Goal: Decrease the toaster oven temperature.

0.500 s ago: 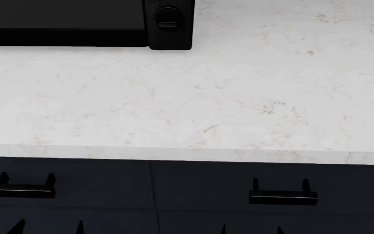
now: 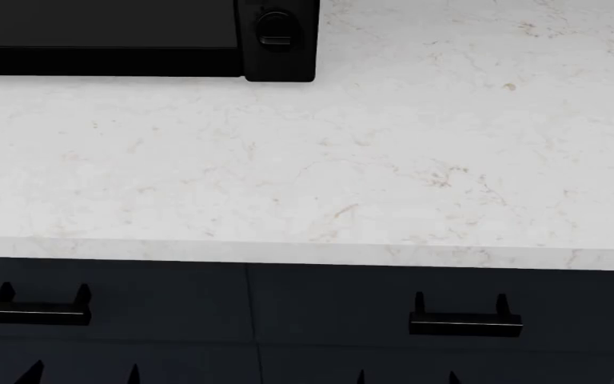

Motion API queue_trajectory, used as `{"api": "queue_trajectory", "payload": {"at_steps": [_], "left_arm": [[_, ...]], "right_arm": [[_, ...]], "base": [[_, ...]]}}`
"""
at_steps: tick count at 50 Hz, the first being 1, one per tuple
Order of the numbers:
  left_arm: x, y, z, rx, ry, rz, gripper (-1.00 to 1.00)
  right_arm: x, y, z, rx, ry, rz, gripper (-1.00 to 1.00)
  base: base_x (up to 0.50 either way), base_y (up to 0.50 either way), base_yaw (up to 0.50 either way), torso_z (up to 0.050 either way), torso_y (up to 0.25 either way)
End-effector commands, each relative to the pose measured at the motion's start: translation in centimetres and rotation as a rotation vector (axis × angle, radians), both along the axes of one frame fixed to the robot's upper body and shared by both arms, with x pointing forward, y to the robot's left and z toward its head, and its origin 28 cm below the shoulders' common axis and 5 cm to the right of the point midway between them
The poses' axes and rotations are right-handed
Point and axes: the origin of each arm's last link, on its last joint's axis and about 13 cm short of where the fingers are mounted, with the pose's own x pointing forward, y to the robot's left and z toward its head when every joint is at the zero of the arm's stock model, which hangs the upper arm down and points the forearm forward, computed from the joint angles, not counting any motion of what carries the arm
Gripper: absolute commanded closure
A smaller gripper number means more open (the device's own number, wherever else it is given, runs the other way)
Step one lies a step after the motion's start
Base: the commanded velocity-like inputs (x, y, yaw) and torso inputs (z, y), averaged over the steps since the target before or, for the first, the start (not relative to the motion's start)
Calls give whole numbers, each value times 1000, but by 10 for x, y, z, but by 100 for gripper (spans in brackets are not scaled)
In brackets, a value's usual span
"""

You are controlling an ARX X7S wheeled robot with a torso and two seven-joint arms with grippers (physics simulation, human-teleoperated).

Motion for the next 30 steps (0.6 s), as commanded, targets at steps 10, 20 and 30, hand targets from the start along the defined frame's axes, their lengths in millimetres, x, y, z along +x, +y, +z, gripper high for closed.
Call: {"api": "queue_trajectory", "payload": {"at_steps": [10, 20, 30], "left_arm": [[-21, 1, 85, 38, -207, 44, -100], [-25, 5, 126, 78, -287, 22, -100], [-46, -1, 132, 89, -222, -346, -100]], "right_arm": [[-16, 1, 60, -44, -174, 31, -100], [-19, -3, 102, -92, -267, 33, -100], [1, -6, 151, -108, -296, 78, -100]], "base": [[0, 0, 0, 0, 0], [0, 0, 0, 0, 0], [0, 0, 0, 0, 0]]}}
